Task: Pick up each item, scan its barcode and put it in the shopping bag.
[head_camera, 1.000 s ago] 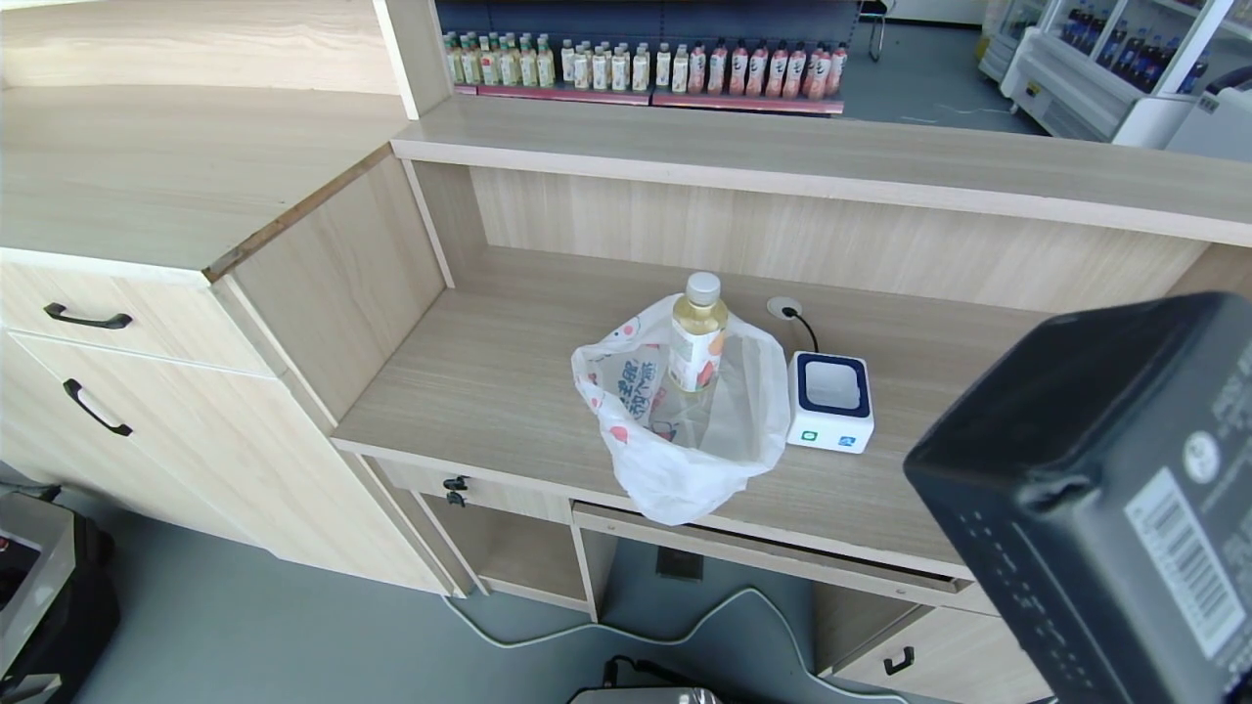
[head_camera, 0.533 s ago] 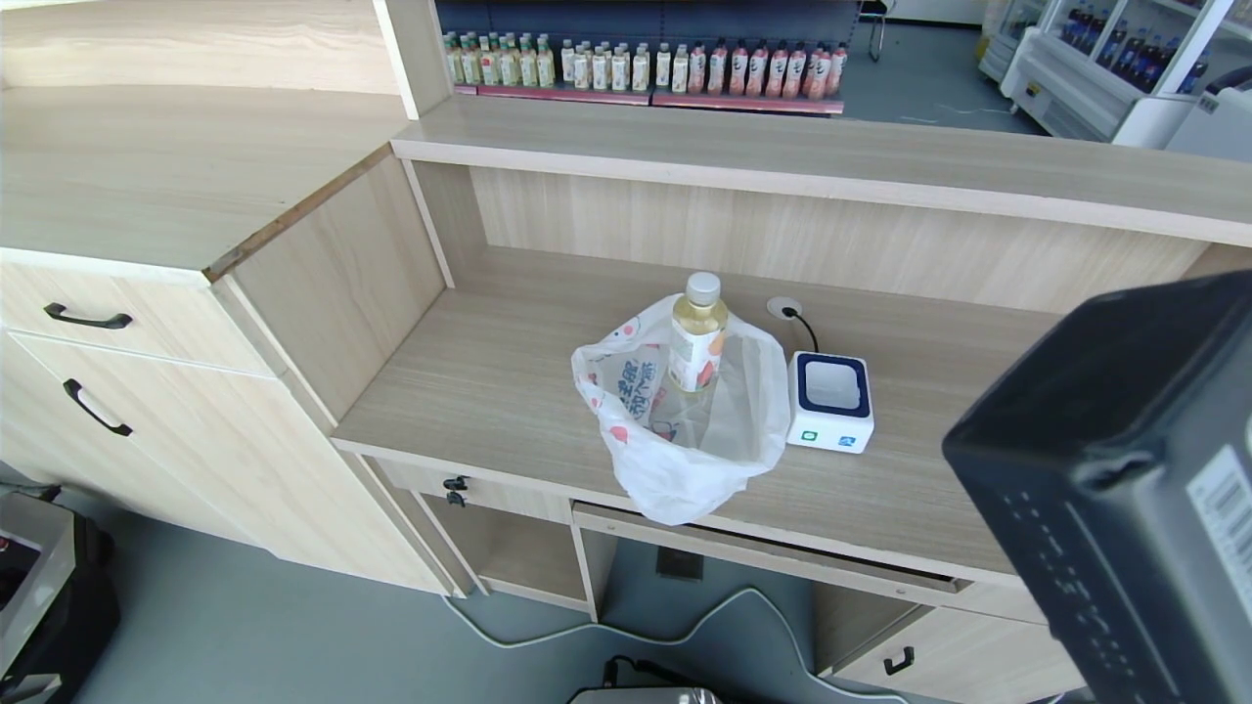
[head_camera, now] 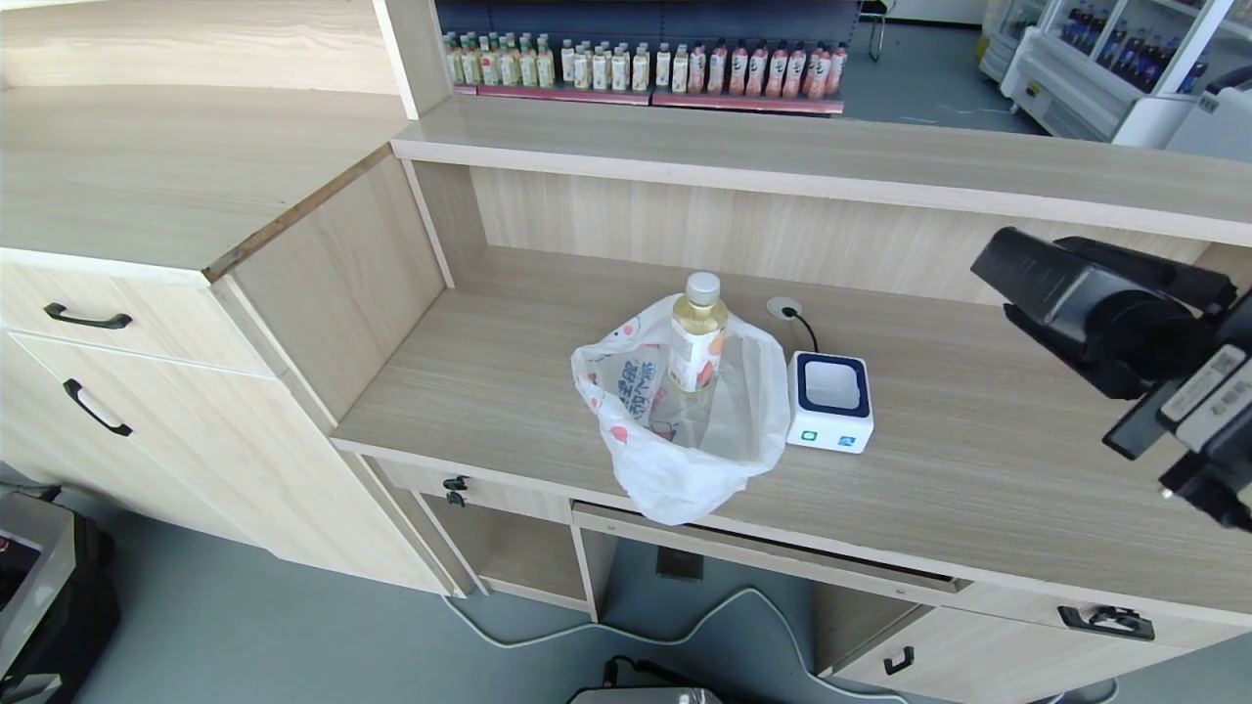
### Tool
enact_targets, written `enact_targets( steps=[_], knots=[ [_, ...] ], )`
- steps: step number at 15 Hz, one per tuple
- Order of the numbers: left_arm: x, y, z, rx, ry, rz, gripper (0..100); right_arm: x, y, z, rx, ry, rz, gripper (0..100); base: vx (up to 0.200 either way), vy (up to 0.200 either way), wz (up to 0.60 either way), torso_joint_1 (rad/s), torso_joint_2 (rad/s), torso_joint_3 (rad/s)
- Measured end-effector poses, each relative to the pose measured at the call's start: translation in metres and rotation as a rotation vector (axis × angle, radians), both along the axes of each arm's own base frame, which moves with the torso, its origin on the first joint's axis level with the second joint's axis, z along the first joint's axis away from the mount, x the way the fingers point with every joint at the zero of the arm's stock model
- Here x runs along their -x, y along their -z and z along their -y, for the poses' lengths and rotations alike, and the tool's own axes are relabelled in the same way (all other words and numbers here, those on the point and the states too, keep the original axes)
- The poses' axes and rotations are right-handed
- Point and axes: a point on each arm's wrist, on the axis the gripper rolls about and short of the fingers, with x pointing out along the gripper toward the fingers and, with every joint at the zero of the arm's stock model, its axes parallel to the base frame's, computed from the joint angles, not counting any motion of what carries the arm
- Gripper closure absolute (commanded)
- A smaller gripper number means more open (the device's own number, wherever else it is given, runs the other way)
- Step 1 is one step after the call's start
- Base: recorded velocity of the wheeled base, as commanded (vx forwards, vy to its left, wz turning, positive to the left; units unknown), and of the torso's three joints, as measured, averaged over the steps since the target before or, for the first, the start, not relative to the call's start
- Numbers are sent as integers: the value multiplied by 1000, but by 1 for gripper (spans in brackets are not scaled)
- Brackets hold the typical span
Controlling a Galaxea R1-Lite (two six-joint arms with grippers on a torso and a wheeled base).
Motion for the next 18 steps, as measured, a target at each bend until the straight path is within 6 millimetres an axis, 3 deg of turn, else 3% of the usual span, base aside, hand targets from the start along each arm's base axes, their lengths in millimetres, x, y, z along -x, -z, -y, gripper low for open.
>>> enact_targets(
  steps=[2, 3, 5, 9, 14, 18],
  knots=[
    [0, 0, 0, 0, 1, 0, 0, -7, 13, 27, -395, 366, -232, 100, 0, 0, 0, 0, 0, 0],
    [0, 0, 0, 0, 1, 0, 0, -7, 18, 37, -575, 511, -269, 100, 0, 0, 0, 0, 0, 0],
    [0, 0, 0, 0, 2, 0, 0, -5, 22, 49, -722, 684, -225, 100, 0, 0, 0, 0, 0, 0],
    [0, 0, 0, 0, 1, 0, 0, -5, 26, 59, -735, 750, -211, 100, 0, 0, 0, 0, 0, 0],
    [0, 0, 0, 0, 2, 0, 0, -7, 20, 59, -788, 699, -203, 100, 0, 0, 600, 1, 4, 1],
    [0, 0, 0, 0, 1, 0, 0, -27, 19, 59, -878, 667, -240, 100, 0, 0, 450, 3, 1, 5]
  ],
)
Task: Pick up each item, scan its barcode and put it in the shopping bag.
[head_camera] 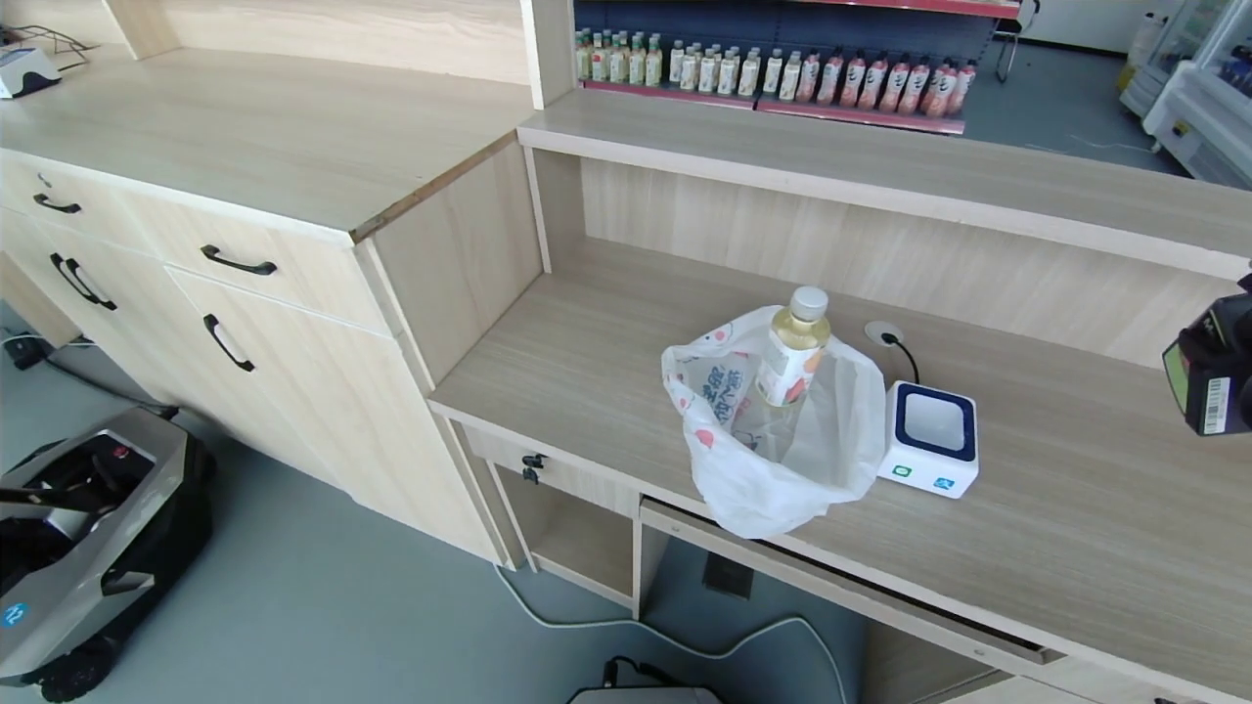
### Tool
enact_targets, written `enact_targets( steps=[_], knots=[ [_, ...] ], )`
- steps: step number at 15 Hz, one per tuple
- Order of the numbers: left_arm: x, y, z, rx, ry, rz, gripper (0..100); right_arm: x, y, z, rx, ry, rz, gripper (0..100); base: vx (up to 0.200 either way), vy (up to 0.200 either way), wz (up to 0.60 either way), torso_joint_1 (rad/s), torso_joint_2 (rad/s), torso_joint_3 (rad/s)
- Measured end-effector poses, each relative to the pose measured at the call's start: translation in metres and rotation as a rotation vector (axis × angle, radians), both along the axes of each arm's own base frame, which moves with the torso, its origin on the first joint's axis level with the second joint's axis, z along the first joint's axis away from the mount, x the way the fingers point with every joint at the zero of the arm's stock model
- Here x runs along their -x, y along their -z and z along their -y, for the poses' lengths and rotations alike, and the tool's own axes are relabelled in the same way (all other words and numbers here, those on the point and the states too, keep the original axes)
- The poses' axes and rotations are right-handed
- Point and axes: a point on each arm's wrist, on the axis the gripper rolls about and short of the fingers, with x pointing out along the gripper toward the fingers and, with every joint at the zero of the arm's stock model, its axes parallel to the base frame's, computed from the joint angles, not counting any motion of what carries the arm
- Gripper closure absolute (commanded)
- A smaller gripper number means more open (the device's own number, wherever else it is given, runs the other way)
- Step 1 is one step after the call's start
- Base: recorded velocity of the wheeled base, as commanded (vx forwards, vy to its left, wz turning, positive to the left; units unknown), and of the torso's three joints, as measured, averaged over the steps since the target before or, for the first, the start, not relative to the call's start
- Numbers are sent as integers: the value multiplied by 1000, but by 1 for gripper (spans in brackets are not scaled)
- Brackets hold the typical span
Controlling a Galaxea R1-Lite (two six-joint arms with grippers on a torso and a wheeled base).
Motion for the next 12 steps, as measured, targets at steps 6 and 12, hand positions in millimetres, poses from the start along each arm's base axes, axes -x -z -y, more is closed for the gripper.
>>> enact_targets(
  steps=[6, 12],
  knots=[
    [0, 0, 0, 0, 1, 0, 0, -74, 29, -4, -745, -335, -142, 100, 0, 0, 0, 0, 0, 0],
    [0, 0, 0, 0, 0, 0, 0, -124, 53, 3, -784, -359, -190, 100, 0, 0, 0, 0, 0, 0]
  ],
)
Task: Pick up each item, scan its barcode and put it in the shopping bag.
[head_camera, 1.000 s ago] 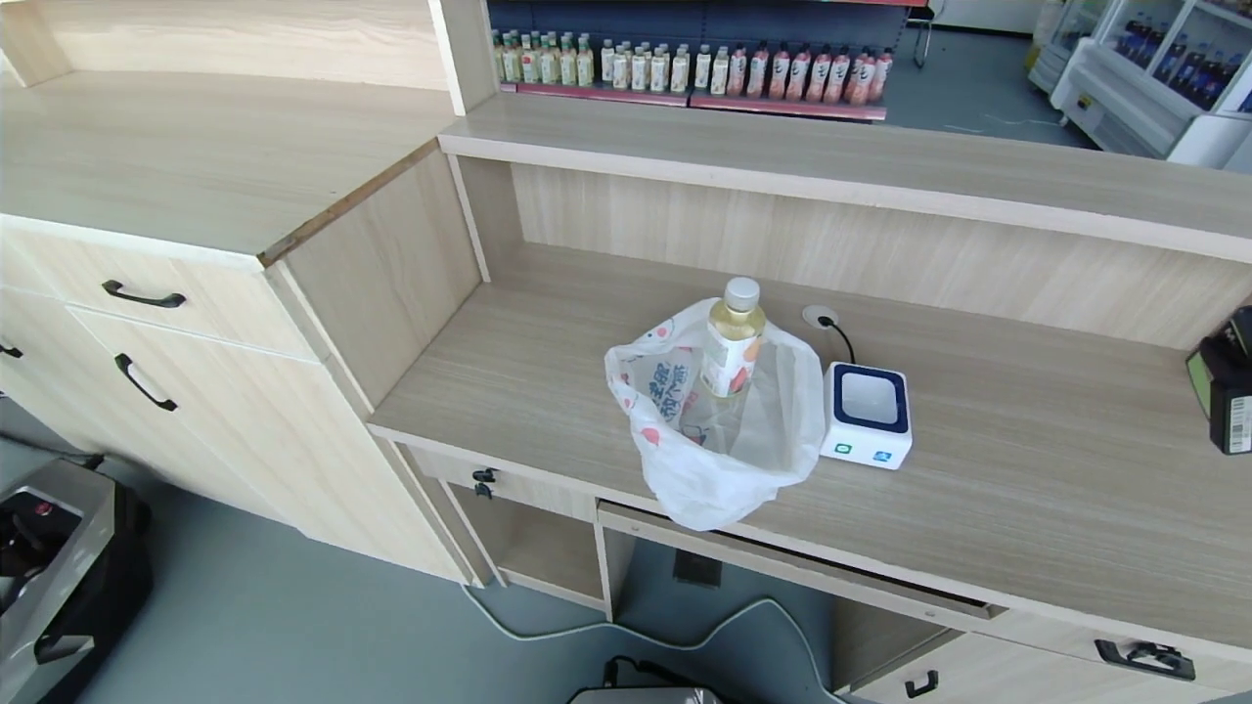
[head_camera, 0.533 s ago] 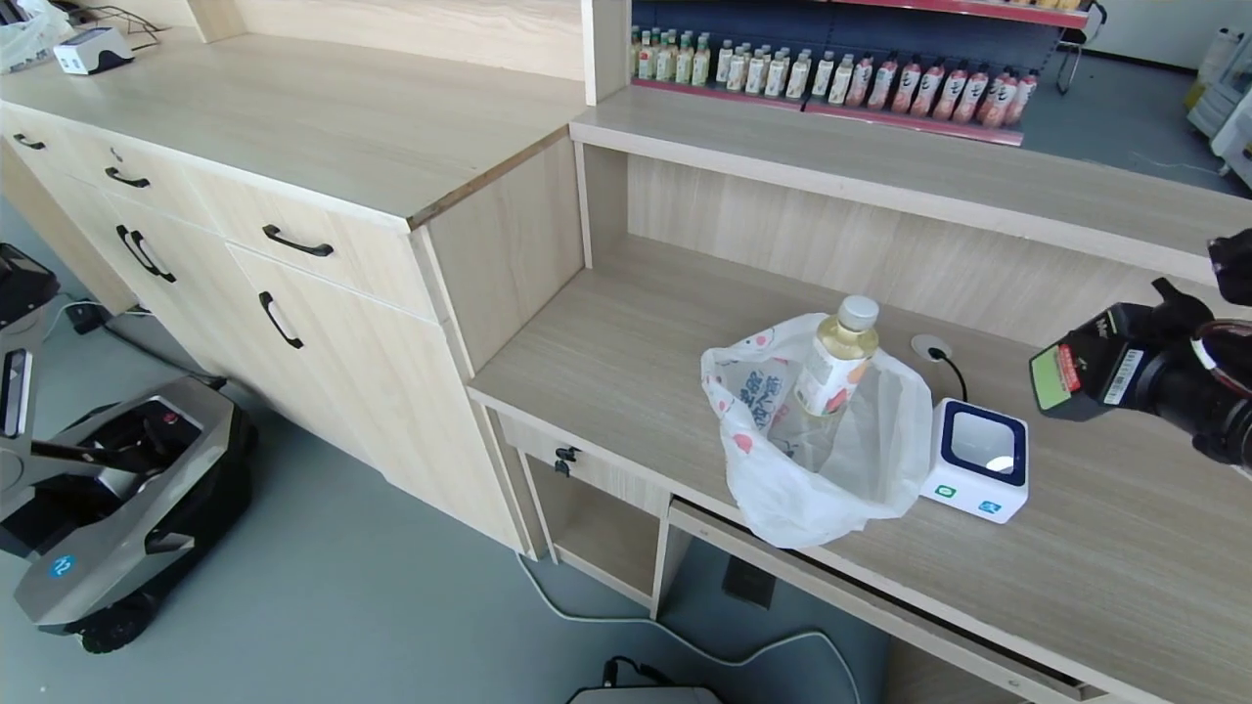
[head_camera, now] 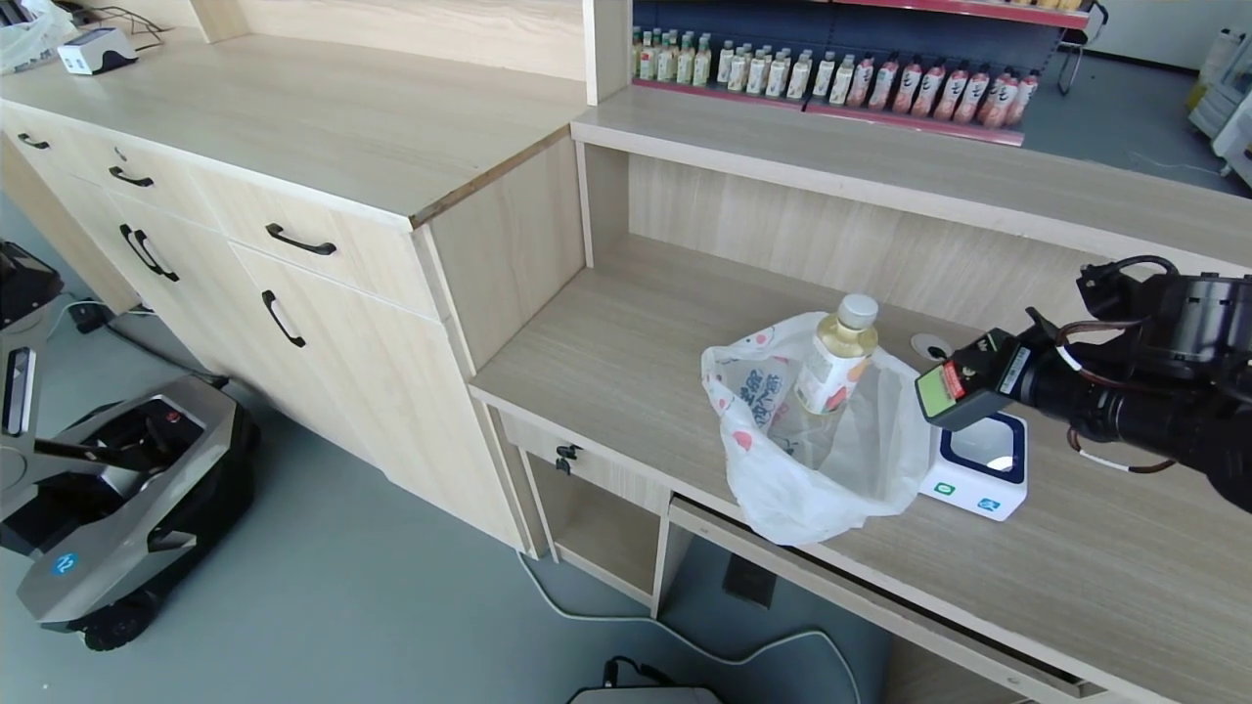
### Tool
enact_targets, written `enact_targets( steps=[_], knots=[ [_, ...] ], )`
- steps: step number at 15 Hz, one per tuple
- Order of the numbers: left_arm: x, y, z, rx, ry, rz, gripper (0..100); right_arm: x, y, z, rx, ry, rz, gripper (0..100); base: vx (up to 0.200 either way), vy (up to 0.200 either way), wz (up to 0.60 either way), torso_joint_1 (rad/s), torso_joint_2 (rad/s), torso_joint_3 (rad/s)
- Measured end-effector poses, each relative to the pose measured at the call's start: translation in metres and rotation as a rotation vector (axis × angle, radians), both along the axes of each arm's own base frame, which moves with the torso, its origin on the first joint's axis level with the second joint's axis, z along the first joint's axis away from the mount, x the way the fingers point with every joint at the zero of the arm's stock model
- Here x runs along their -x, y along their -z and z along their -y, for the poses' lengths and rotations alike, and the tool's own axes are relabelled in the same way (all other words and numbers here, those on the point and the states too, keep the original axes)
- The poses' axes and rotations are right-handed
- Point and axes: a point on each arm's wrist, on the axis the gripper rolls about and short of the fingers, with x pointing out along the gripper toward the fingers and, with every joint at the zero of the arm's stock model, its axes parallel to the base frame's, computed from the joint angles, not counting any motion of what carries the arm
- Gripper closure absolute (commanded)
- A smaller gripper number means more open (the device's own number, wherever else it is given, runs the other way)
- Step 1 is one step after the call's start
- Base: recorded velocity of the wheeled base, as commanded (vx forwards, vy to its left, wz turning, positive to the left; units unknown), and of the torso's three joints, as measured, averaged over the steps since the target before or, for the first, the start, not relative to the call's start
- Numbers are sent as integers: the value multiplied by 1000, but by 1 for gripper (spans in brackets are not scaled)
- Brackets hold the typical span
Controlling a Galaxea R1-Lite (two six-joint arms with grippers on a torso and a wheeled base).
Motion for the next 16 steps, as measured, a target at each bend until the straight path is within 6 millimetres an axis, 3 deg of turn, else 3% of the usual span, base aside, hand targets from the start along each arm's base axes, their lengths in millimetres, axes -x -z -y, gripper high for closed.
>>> enact_targets(
  steps=[4, 16],
  knots=[
    [0, 0, 0, 0, 0, 0, 0, -18, 13, 3, 1, -7, -26, 100, 0, 0, 0, 0, 0, 0],
    [0, 0, 0, 0, 0, 0, 0, -29, 27, 3, 21, -32, -44, 100, 0, 0, 0, 0, 0, 0]
  ],
)
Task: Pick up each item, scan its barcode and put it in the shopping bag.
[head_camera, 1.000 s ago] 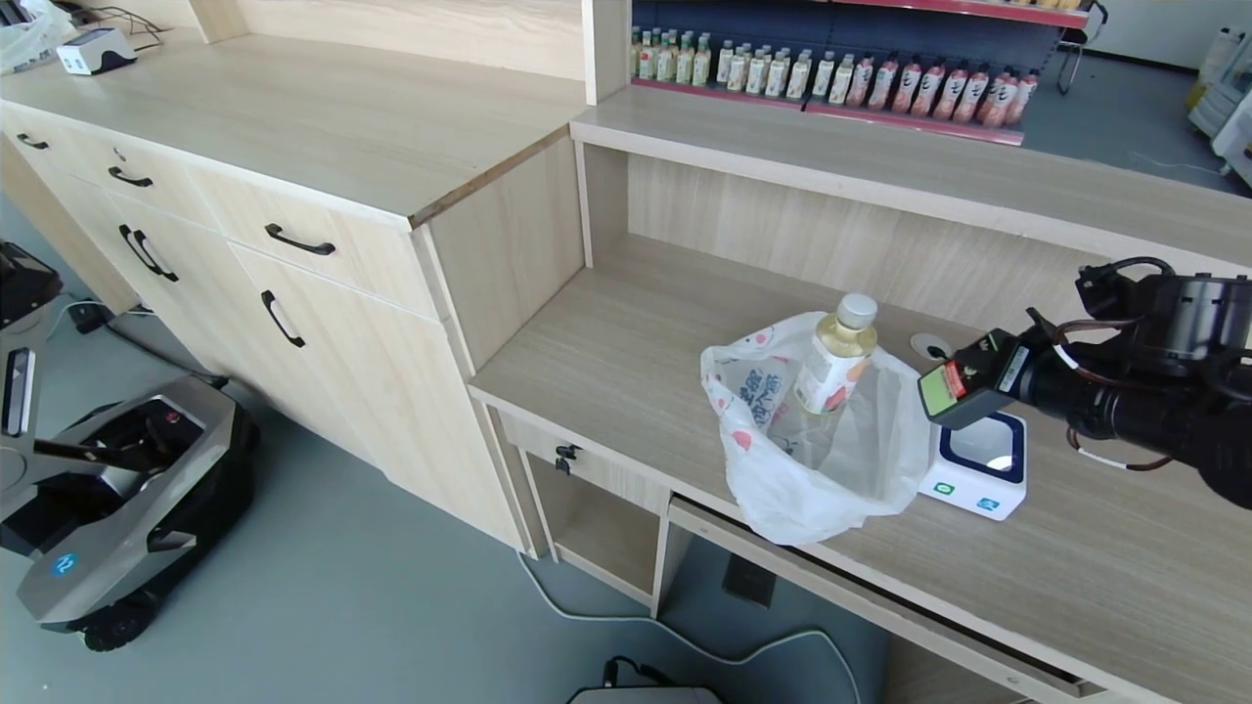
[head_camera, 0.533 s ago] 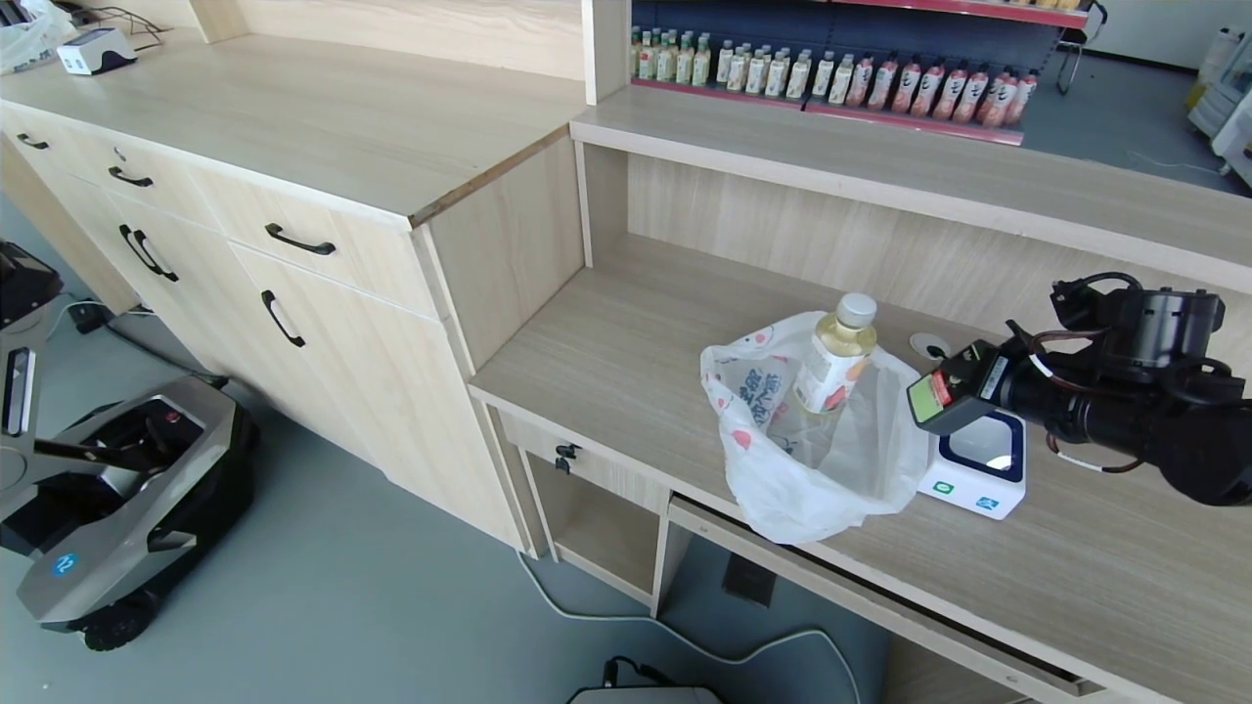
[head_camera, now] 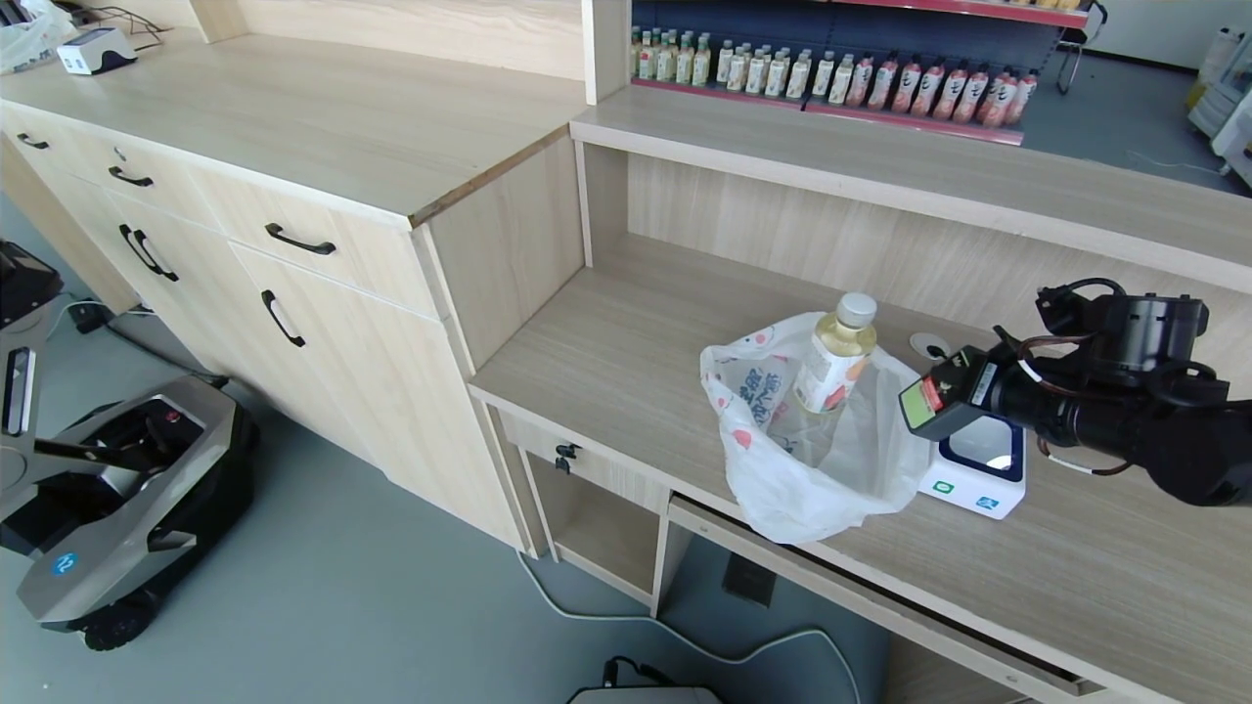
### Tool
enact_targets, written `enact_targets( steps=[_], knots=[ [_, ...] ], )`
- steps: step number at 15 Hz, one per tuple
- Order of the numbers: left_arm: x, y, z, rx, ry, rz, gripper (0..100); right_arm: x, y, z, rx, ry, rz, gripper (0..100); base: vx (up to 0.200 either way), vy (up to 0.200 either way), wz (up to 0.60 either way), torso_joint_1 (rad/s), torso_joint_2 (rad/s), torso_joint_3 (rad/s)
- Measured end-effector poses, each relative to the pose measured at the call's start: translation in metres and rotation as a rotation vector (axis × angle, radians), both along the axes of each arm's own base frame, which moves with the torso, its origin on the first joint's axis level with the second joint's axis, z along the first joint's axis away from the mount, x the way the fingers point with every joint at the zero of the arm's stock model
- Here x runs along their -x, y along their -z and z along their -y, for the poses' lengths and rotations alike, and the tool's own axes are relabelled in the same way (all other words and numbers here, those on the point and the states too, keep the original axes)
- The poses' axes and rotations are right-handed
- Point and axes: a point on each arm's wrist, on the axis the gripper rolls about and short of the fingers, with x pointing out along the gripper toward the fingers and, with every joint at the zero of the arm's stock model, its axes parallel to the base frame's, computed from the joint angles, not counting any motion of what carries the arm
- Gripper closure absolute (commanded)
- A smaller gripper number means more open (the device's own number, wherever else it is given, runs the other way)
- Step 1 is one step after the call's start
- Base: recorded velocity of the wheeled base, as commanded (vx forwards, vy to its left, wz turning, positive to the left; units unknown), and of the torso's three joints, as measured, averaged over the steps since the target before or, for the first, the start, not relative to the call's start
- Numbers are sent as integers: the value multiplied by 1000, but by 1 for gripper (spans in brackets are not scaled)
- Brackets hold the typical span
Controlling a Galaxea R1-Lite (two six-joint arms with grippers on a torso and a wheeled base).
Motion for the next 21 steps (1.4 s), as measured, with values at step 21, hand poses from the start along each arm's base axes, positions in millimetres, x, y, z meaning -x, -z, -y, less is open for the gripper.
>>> enact_targets(
  steps=[21],
  knots=[
    [0, 0, 0, 0, 0, 0, 0, 5, -1, 22, -7, -15, 1, 100, 0, 0, 0, 0, 0, 0]
  ],
)
